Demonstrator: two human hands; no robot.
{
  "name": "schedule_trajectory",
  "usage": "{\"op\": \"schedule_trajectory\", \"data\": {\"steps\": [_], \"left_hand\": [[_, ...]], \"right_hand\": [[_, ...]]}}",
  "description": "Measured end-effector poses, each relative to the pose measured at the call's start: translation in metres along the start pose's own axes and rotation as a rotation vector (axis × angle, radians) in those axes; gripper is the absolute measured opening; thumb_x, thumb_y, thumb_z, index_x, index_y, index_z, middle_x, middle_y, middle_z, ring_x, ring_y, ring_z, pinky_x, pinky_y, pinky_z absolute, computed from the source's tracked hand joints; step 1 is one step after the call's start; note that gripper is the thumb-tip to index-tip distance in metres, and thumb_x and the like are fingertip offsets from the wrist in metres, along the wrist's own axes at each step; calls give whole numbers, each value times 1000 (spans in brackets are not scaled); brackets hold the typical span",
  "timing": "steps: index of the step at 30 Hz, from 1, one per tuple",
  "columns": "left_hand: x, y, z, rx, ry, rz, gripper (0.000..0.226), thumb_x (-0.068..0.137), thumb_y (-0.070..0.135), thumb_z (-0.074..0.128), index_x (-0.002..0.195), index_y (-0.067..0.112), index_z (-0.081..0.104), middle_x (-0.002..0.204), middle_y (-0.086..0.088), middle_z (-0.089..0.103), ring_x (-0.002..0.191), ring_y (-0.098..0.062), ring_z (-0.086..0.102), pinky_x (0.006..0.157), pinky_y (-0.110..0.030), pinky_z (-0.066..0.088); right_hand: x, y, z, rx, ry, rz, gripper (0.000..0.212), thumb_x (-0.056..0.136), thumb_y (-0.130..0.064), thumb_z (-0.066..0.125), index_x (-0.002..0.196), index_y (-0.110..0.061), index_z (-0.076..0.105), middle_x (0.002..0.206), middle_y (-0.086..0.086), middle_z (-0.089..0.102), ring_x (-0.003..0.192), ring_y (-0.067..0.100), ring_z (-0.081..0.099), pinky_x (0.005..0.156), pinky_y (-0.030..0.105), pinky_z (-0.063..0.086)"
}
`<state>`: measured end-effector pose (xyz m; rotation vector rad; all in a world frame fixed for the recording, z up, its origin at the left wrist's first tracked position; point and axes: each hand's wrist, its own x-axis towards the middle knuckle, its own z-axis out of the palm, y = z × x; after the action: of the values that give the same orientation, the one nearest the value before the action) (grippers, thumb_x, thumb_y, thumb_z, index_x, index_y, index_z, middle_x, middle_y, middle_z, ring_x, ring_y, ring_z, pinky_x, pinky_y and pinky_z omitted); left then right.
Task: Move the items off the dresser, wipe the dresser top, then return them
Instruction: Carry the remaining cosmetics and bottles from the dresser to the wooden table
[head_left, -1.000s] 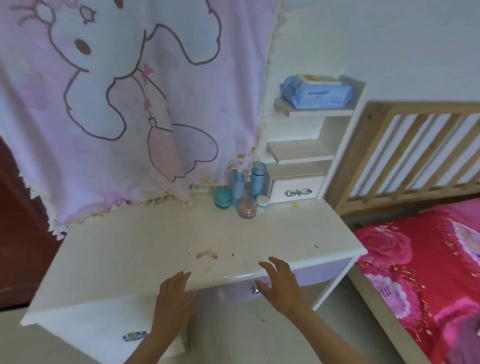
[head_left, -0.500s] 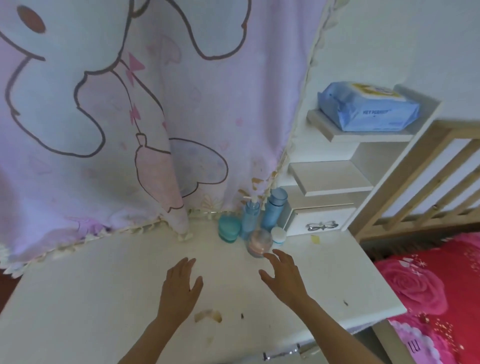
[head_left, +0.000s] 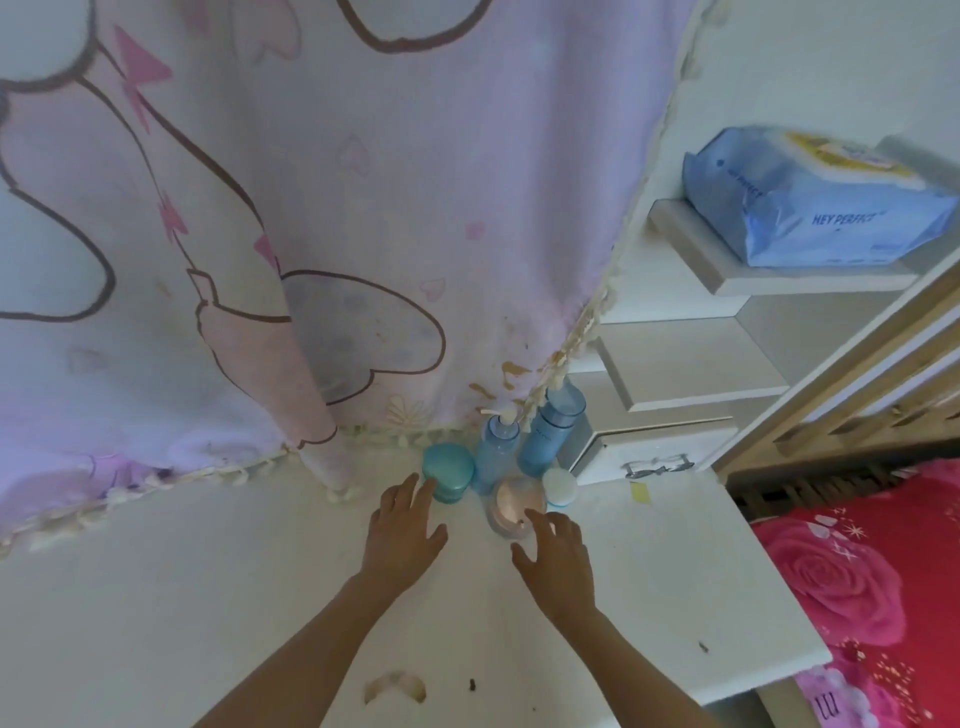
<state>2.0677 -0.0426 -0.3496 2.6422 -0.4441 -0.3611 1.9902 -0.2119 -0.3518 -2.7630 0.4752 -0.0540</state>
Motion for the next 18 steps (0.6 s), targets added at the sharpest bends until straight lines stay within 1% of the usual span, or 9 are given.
{"op": "schedule_trajectory", "data": {"steps": [1, 2, 3, 6, 9, 11, 13, 15, 18], "left_hand": [[6, 4, -1, 20, 5, 4, 64, 90, 36, 48, 145, 19, 18, 153, -3, 15, 138, -23, 19, 107, -34, 28], [12, 7, -2, 38, 11, 6, 66, 90, 35, 50, 145, 18, 17, 153, -5, 15, 138, -24, 18, 107, -34, 28], [18, 10, -4, 54, 15, 7, 68, 89, 34, 51, 145, 17, 17, 153, -6, 14, 138, -25, 18, 107, -35, 28], [36, 19, -7, 123, 24, 12, 71, 87, 36, 53, 145, 18, 16, 154, -6, 12, 139, -27, 16, 107, -36, 29], [50, 26, -5, 201, -31, 27, 76, 85, 39, 54, 145, 20, 13, 153, -1, 13, 139, -26, 16, 105, -36, 31], [54, 29, -4, 245, -61, 29, 76, 84, 40, 56, 144, 20, 14, 152, 1, 16, 137, -27, 19, 102, -36, 34], [54, 32, -4, 264, -49, 10, 71, 84, 39, 55, 142, 20, 18, 149, -1, 21, 131, -26, 27, 96, -35, 38], [50, 34, -2, 258, -31, -20, 65, 85, 37, 53, 140, 19, 22, 143, -2, 26, 124, -25, 34, 92, -33, 39], [40, 34, 6, 237, -14, -51, 61, 84, 36, 51, 136, 18, 26, 138, -2, 31, 120, -23, 36, 89, -31, 39]], "right_hand": [[5, 0, -1, -11, 12, -6, 53, 47, -24, 90, 93, -12, 67, 86, 10, 67, 74, 29, 66, 54, 34, 55], [9, 0, -3, -10, 33, -16, 55, 38, -23, 92, 86, -13, 67, 78, 8, 66, 63, 26, 65, 46, 29, 53], [14, -1, -3, -19, 44, -33, 57, 34, -23, 92, 84, -13, 68, 76, 8, 66, 60, 24, 65, 43, 26, 51], [25, -3, 0, -15, -1, -95, 65, 31, -26, 91, 90, -15, 67, 86, 11, 67, 65, 26, 67, 46, 26, 53], [32, -5, 5, -73, -65, -122, 80, 20, -40, 90, 94, -21, 65, 90, 7, 70, 69, 23, 68, 48, 24, 53], [37, -6, 9, -67, -81, -124, 87, 19, -45, 89, 99, -23, 61, 92, 7, 70, 73, 23, 68, 48, 25, 55], [38, -4, 13, -90, -108, -123, 94, 20, -49, 87, 105, -24, 54, 96, 8, 69, 77, 26, 67, 47, 26, 54], [38, -3, 18, -146, -105, -134, 97, 23, -52, 85, 109, -24, 50, 99, 10, 68, 83, 27, 63, 47, 27, 53], [40, -3, 21, -200, -50, -152, 93, 28, -53, 86, 108, -24, 49, 100, 13, 67, 89, 28, 50, 50, 33, 52]]}}
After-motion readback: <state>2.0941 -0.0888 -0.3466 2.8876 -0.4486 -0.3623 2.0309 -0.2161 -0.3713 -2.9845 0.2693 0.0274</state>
